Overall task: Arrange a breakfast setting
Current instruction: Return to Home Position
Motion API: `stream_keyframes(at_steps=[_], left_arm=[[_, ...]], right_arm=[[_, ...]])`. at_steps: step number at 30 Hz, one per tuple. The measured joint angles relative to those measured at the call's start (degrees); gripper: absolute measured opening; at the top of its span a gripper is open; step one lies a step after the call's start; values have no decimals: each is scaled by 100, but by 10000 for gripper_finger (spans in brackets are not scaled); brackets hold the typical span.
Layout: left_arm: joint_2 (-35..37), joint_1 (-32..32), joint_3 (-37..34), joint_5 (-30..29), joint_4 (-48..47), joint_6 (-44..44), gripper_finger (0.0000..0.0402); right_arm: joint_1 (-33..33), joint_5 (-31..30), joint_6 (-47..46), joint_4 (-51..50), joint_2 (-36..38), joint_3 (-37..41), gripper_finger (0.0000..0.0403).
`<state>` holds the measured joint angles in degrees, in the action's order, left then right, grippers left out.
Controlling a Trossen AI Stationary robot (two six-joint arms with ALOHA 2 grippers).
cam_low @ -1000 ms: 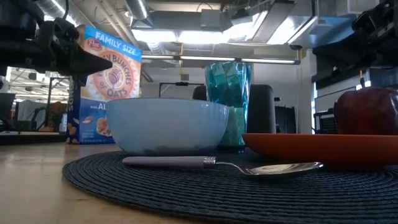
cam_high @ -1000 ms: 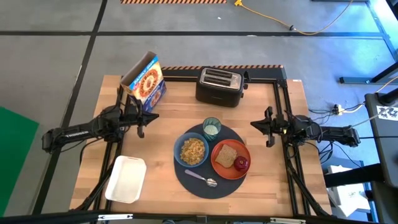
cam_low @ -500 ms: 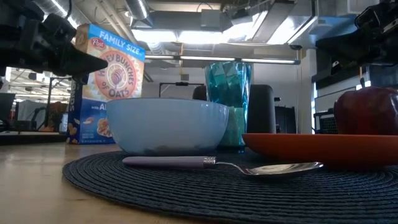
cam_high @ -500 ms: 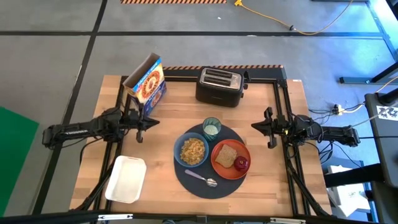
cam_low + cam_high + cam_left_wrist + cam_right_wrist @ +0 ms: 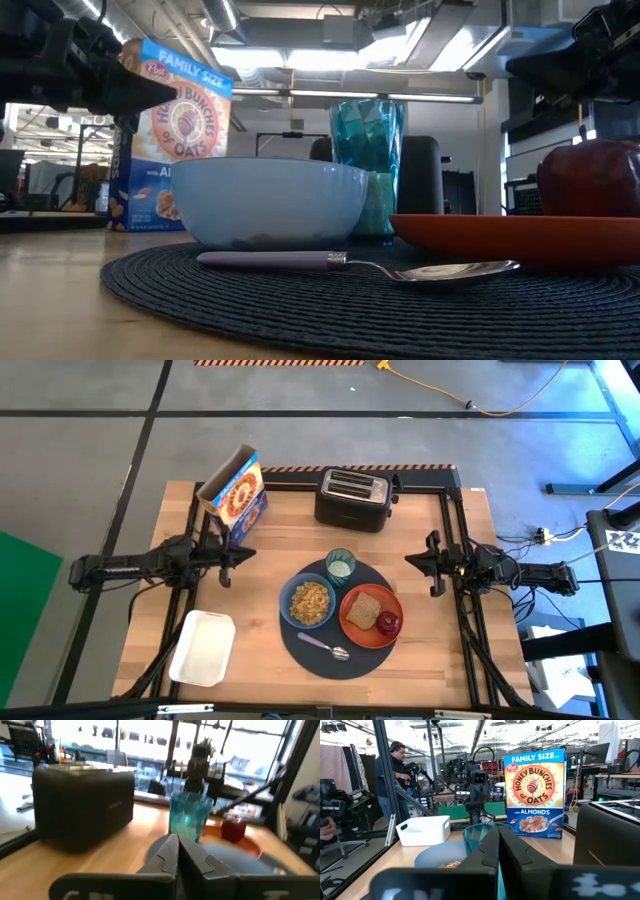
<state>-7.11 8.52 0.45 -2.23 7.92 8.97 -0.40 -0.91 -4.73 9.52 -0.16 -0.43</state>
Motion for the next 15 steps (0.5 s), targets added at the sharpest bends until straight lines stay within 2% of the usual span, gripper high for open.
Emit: stream_keyframes(at_steps=[6,11,15], left_arm=[[2,-264,0,130,641,47,0],[0,-468,0,-593,237,-9,0],[1,-557,0,-768,168,-37,0]], right_arm=[[0,0,-2,15,0,0,0],[0,0,-8,14,0,0,0],[0,0,-13,15,0,0,0]])
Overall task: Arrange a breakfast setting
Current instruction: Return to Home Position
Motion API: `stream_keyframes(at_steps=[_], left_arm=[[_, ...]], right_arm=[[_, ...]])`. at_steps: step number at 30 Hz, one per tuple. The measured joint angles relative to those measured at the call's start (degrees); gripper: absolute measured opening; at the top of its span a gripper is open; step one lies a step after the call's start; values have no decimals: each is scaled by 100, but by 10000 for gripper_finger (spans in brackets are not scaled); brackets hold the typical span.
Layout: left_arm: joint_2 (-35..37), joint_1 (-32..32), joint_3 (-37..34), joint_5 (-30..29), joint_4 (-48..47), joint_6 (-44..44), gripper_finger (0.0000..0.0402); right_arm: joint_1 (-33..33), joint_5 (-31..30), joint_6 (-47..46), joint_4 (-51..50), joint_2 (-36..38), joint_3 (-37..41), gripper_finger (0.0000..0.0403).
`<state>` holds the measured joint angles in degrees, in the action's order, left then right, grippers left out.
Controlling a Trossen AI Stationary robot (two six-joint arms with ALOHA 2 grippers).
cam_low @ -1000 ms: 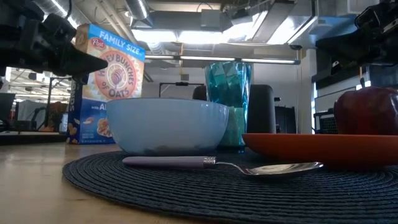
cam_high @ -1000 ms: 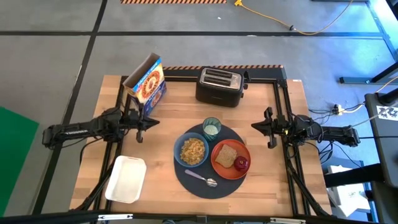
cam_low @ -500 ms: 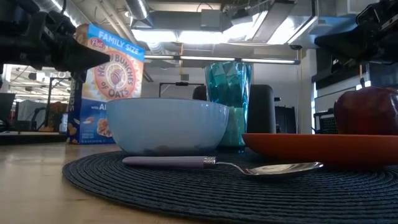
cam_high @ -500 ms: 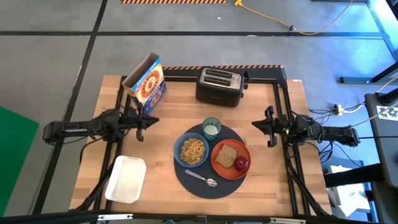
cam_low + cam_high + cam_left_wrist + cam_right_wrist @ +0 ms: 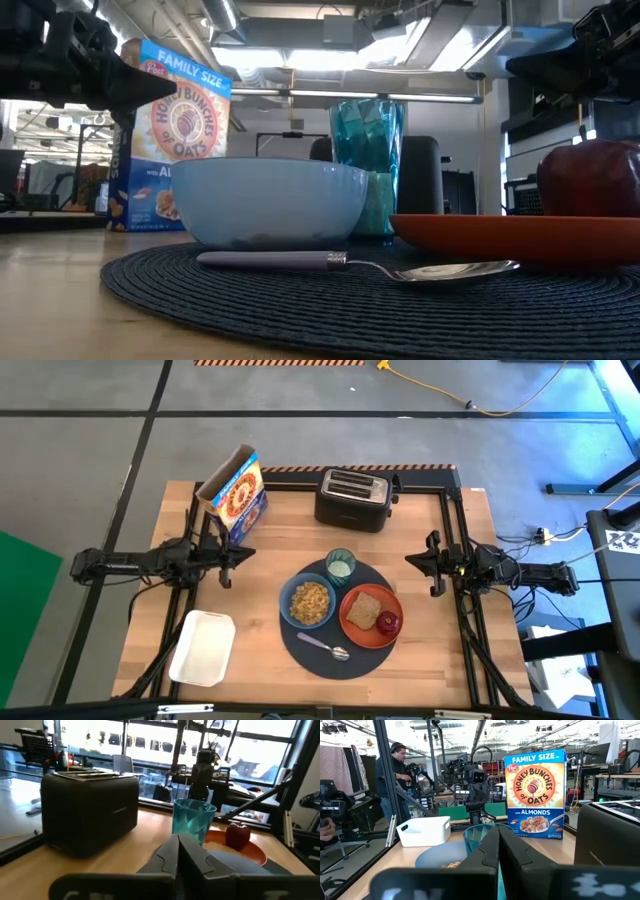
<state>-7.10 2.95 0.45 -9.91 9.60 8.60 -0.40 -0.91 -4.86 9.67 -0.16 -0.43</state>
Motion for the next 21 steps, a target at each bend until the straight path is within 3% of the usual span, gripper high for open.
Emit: stream_keyframes(at_steps=[4,9,21], left_arm=[[-1,-50,0,-7,88,-1,0],[3,-54,0,0,961,30,0],[-1,-52,-2,-542,314,10,0]], right_arm=[[0,0,0,2,0,0,0],[0,-100,56,4,0,0,0],[0,-271,85,-24,0,0,0]])
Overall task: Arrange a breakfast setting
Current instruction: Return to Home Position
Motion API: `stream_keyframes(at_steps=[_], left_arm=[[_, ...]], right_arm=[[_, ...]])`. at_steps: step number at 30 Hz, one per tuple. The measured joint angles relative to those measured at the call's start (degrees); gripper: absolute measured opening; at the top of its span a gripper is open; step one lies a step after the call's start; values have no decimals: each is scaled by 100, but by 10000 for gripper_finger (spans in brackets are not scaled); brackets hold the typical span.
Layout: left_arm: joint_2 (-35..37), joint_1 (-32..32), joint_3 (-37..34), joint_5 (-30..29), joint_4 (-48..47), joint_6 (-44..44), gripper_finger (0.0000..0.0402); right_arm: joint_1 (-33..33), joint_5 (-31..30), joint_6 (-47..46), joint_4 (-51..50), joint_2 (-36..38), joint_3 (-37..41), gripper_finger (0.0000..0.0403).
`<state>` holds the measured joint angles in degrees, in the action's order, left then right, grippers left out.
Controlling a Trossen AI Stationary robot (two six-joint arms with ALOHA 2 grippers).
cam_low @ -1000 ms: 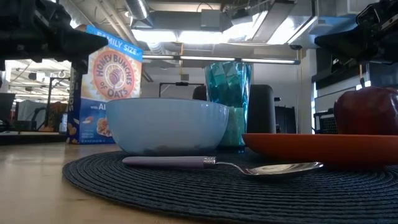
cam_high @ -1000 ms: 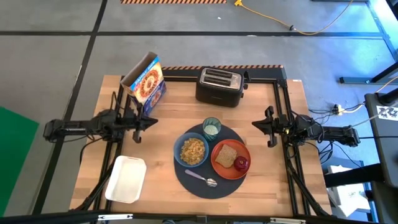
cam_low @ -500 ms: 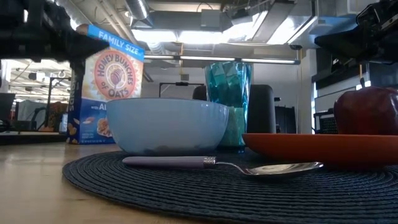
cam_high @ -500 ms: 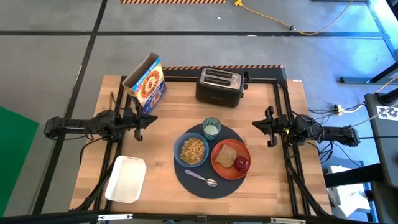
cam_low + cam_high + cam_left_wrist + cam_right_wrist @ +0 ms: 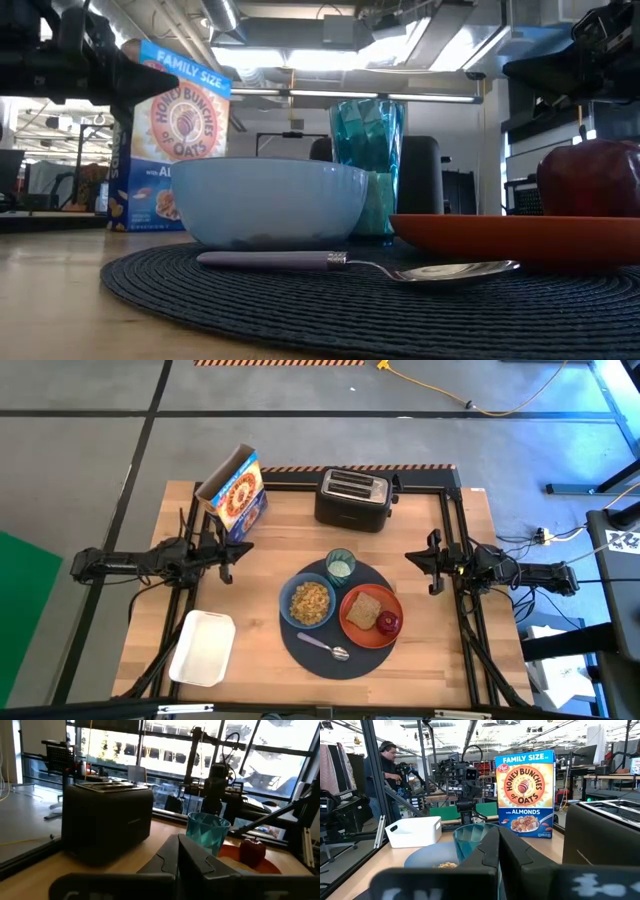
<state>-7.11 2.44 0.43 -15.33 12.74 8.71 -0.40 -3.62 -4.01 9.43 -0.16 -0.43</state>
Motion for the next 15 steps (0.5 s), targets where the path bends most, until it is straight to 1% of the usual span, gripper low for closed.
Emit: stream_keyframes(at_steps=[10,12,14,15], left_arm=[[0,0,0,31,-80,-26,0],[2,2,0,283,-174,-45,0],[0,1,0,580,-309,-265,0],[0,-2,0,611,-334,-340,0]], right_arm=[[0,7,4,-7,0,0,0],[0,9,4,-7,-2,0,0],[0,9,4,-7,-1,0,0],[0,11,4,-7,-2,0,0]])
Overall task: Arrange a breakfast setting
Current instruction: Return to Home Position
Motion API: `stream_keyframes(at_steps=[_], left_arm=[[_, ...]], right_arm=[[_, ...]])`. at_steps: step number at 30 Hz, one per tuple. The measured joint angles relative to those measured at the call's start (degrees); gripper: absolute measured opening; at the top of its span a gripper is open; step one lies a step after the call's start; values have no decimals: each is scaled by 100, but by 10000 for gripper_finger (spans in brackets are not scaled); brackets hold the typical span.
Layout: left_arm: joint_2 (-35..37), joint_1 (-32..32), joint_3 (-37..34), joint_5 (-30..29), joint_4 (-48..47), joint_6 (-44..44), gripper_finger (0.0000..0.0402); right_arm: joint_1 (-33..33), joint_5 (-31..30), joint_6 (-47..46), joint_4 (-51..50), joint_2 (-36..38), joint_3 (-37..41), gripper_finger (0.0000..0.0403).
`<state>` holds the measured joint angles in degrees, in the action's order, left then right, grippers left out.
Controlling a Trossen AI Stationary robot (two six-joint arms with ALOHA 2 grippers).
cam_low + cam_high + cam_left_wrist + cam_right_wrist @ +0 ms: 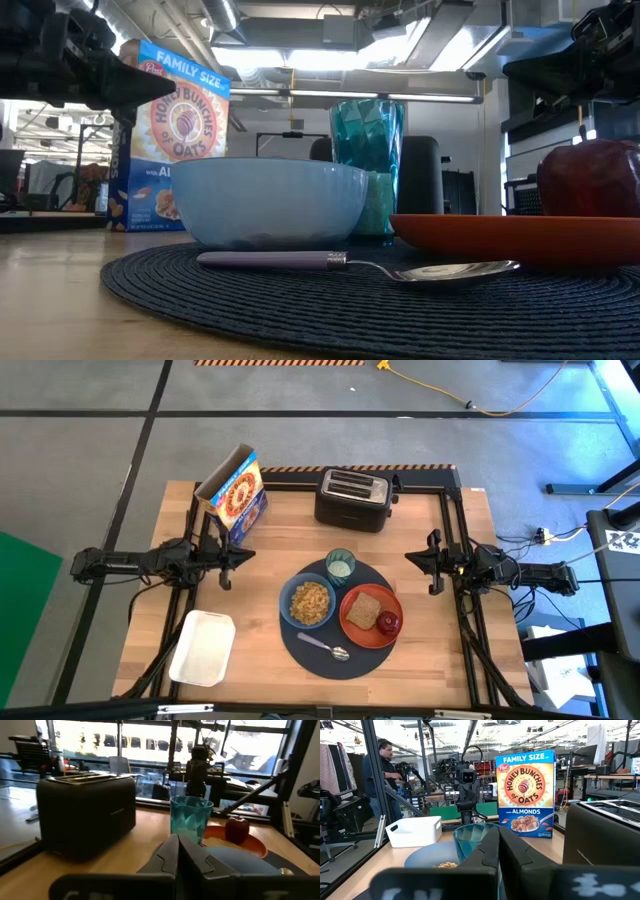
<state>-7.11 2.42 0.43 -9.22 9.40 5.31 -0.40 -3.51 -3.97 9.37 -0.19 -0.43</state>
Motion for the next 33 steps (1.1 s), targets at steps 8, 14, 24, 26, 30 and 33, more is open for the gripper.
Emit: stream_keyframes(at_steps=[8,14,24,26,30,33], left_arm=[[0,3,0,-37,-121,-3,0],[0,2,0,-74,-106,163,0],[2,2,0,-32,-126,175,0],[0,2,0,-32,-128,175,0],[0,2,0,-32,-126,174,0],[0,2,0,-32,-128,170,0]], right_arm=[[0,2,-2,-25,0,0,0],[0,2,-2,-55,0,0,0],[0,4,-2,-51,0,0,0],[0,3,-2,-50,0,0,0],[0,4,-2,-50,0,0,0],[0,4,-2,-50,0,0,0]])
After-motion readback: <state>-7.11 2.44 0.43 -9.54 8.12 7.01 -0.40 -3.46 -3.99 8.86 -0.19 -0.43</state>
